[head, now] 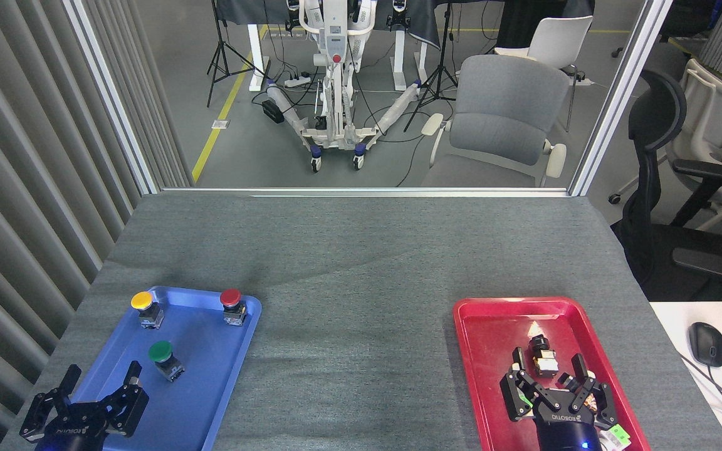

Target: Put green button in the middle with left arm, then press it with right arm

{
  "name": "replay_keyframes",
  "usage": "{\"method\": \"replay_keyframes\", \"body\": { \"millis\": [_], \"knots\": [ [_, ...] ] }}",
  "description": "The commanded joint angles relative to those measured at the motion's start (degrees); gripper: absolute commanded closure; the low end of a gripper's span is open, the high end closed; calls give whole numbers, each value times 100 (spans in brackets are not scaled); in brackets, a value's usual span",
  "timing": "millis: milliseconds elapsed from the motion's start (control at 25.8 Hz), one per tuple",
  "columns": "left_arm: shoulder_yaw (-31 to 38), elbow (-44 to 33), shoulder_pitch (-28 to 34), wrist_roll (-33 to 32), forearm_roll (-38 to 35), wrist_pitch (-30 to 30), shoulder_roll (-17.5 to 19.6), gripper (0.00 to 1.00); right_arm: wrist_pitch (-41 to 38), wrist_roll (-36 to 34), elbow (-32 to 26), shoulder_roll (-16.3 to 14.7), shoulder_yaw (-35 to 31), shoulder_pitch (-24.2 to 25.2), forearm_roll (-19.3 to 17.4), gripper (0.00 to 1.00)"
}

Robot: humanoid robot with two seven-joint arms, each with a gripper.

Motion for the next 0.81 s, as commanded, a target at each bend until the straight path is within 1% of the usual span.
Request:
{"method": "replay_keyframes", "body": {
  "millis": [0, 39, 116, 465, 542, 658, 775],
  "knots": [
    [58, 22, 17, 134, 8, 125, -55, 1, 28, -1, 2, 42, -1, 12, 2, 0],
    [58, 48, 17, 284, -1, 213, -55, 1, 28, -1, 2, 50, 8, 30, 2, 0],
    [23, 39, 26, 381, 17, 398, -46, 1, 19, -1, 2, 42, 8, 56, 2, 0],
    [14, 48, -1, 381, 34, 318, -55, 1, 28, -1, 2, 42, -1, 56, 2, 0],
    [6, 57, -9, 398, 52, 380, -11, 1, 28, -1, 11, 33, 8, 56, 2, 0],
    [6, 118, -1, 416, 87, 318, 85, 1, 19, -1, 46, 50, 16, 56, 2, 0],
    [14, 92, -1, 504, 105, 318, 94, 1, 10, -1, 55, 42, 25, 56, 2, 0]
  ]
}}
